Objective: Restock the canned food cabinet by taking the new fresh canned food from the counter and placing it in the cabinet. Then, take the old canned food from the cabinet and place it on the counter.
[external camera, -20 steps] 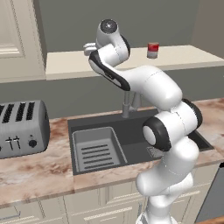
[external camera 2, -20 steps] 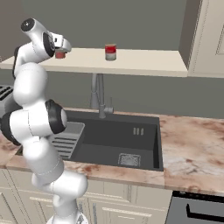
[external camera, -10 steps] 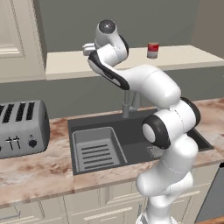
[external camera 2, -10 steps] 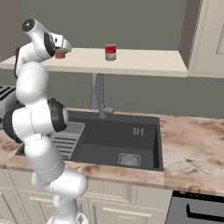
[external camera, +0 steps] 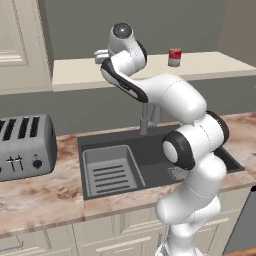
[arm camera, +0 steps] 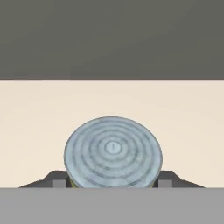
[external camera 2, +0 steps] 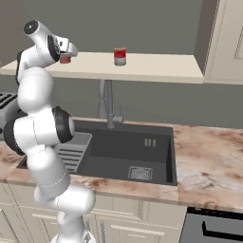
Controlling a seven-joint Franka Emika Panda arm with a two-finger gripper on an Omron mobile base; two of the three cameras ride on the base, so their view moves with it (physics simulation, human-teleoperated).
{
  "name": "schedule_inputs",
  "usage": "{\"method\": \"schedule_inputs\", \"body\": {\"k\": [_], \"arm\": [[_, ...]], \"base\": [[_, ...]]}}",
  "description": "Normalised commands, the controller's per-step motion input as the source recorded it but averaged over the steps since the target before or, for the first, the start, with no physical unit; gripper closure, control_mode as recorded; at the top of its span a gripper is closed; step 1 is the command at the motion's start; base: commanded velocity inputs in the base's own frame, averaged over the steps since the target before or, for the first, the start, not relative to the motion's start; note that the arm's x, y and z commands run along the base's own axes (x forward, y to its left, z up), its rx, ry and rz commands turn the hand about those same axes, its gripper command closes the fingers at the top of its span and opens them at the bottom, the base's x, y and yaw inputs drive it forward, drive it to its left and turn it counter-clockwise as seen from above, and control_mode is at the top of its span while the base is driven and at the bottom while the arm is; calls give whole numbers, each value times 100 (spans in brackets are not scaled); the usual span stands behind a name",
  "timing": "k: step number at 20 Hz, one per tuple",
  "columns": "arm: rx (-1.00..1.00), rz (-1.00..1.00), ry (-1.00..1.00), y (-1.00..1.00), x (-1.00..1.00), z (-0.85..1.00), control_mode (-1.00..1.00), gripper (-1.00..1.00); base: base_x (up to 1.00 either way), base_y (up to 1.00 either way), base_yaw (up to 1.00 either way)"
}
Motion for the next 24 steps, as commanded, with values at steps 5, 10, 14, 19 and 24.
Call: {"method": "schedule_inputs", "body": {"k": [5, 10, 14, 19, 24], "arm": [[1, 0, -3, -9, -37, 1, -100, 100], [7, 1, -18, -37, -95, 32, -100, 100], [6, 0, -9, -67, -100, 54, -100, 100], [1, 0, -2, -95, -100, 41, -100, 100], [-4, 2, 4, -100, -100, 6, -100, 100]], "base": [[0, 0, 0], [0, 0, 0], [0, 0, 0], [0, 0, 0], [0, 0, 0]]}}
